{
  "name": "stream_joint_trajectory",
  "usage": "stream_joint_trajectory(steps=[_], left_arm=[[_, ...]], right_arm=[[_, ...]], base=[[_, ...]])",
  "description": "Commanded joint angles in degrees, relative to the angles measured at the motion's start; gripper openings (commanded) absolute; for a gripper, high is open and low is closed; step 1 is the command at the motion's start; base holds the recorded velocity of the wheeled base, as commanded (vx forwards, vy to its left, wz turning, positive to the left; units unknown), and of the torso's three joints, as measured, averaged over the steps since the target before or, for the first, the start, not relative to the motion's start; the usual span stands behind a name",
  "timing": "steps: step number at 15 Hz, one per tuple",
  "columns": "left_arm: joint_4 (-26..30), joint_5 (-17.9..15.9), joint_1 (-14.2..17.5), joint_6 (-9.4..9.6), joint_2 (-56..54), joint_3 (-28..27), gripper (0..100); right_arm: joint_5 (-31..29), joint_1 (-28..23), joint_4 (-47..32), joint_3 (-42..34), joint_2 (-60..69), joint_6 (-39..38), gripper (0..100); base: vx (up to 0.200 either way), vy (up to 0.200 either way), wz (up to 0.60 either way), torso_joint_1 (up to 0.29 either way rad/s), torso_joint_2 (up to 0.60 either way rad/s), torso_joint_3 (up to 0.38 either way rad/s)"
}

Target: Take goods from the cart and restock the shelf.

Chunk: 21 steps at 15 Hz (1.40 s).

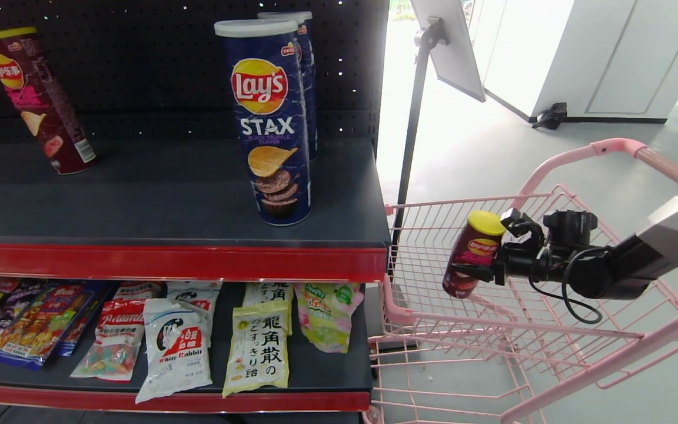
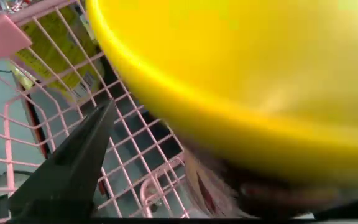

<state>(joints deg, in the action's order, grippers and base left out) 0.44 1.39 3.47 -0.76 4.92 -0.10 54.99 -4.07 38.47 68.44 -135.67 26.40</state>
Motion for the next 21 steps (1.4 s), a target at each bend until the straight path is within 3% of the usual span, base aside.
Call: stream_joint_trajectory(steps=[1, 3, 4, 12, 20, 21], left_arm=[[0.0, 0.02, 0.04, -0.04, 0.0, 0.01, 100], [0.0, 0.02, 0.04, -0.04, 0.0, 0.01, 100], [0.0, 0.02, 0.04, -0.04, 0.0, 0.01, 100], [0.0, 0.02, 0.04, -0.04, 0.0, 0.01, 100], [0.0, 0.02, 0.04, -0.04, 0.0, 0.01, 100], [0.0, 0.02, 0.04, 0.05, 0.0, -0.08, 100]], right_arm=[[0.47, 2.67, 0.02, 1.87, -1.79, -0.56, 100], [0.91, 4.25, 0.02, 3.46, -2.32, -0.74, 100], [1.17, 4.69, 0.02, 4.42, -2.41, -1.0, 0], [1.17, 5.57, -0.07, 5.21, 1.9, -2.15, 0], [1.26, 1.7, -0.07, -11.13, 31.61, -4.43, 0], [1.26, 1.52, -0.15, -16.76, 39.52, -7.51, 0]], base=[[0.0, 0.0, 0.0, 0.0, 0.0, 0.0], [0.0, 0.0, 0.0, 0.0, 0.0, 0.0], [0.0, 0.0, 0.0, 0.0, 0.0, 0.0], [0.0, 0.0, 0.0, 0.0, 0.0, 0.0], [0.0, 0.0, 0.0, 0.0, 0.0, 0.0], [0.0, 0.0, 0.0, 0.0, 0.0, 0.0]])
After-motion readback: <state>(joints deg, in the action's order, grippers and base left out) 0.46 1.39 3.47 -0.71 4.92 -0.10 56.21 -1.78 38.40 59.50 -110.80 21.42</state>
